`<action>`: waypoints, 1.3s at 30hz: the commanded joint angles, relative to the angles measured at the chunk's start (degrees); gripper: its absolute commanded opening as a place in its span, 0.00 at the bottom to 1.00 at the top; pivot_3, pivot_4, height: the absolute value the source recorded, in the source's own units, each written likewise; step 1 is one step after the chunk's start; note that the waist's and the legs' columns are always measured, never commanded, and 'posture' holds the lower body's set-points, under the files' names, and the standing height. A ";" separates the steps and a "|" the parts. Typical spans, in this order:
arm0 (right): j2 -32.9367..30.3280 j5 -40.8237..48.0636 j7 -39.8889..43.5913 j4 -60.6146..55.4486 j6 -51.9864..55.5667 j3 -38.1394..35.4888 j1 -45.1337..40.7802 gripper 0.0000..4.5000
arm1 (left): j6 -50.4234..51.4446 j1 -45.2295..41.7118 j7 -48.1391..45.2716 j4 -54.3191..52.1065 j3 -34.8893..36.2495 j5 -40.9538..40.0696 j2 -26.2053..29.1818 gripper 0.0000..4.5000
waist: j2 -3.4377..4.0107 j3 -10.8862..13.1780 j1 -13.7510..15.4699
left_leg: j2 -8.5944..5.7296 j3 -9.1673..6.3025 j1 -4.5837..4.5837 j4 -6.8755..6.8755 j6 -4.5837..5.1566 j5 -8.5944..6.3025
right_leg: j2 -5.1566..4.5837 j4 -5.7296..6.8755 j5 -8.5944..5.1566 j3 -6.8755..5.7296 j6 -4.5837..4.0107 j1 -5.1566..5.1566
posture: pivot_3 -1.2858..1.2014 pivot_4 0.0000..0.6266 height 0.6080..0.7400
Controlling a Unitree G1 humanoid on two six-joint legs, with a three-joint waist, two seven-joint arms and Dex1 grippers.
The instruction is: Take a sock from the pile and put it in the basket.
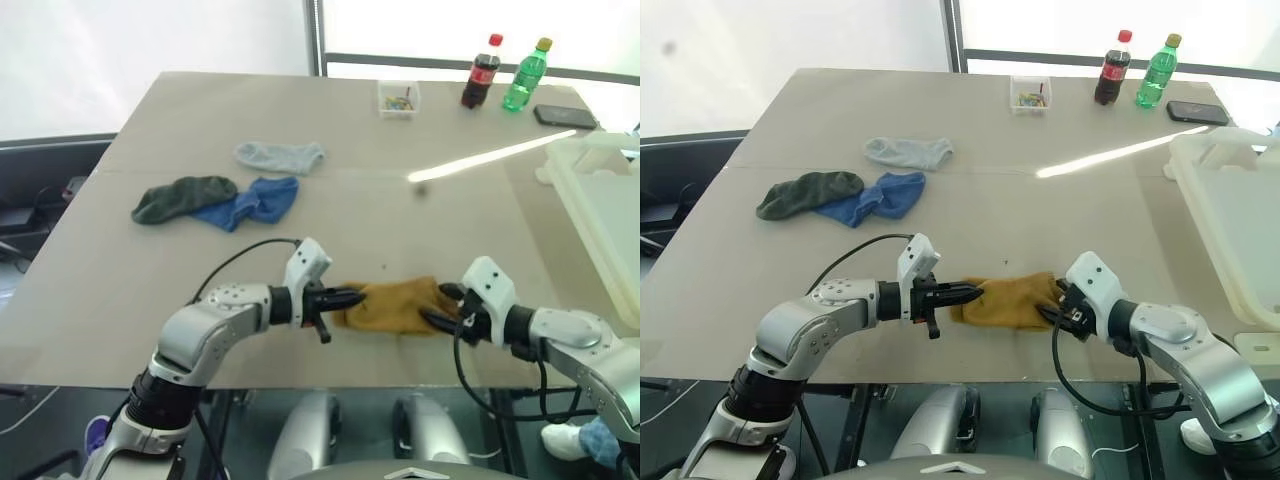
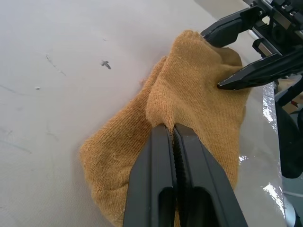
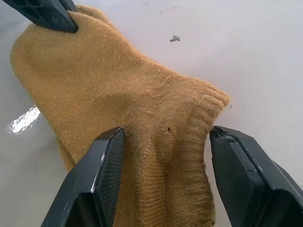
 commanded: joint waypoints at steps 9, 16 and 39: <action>1.19 4.73 -0.01 -2.54 1.18 -5.20 0.13 0.02 | -1.73 -0.74 -2.87 -2.12 1.97 -1.23 1.20 0.00 | 0.00 0.00 0.01 | 0.00 0.00 0.00 0.00 0.00 0.00 | 0.00 0.00 0.00 0.00 0.00 0.00 | 0.52 0.24 0.91; 1.23 6.68 -0.17 -2.29 2.05 -5.85 0.07 0.02 | -2.63 -0.96 -3.70 -2.22 2.59 -0.94 1.67 0.00 | 0.00 0.00 0.00 | 0.00 0.00 0.00 0.00 0.00 0.00 | 0.00 0.00 0.00 0.02 0.00 0.00 | 0.52 0.24 0.91; 1.79 -1.41 -2.17 4.06 -3.42 5.60 -5.08 0.01 | 1.03 -3.70 -3.42 5.17 3.65 -1.89 3.87 0.21 | -0.01 0.01 -0.08 | 0.00 0.05 -0.01 0.00 0.00 0.01 | 0.13 0.02 0.00 -0.07 0.00 -0.03 | 0.52 0.24 0.91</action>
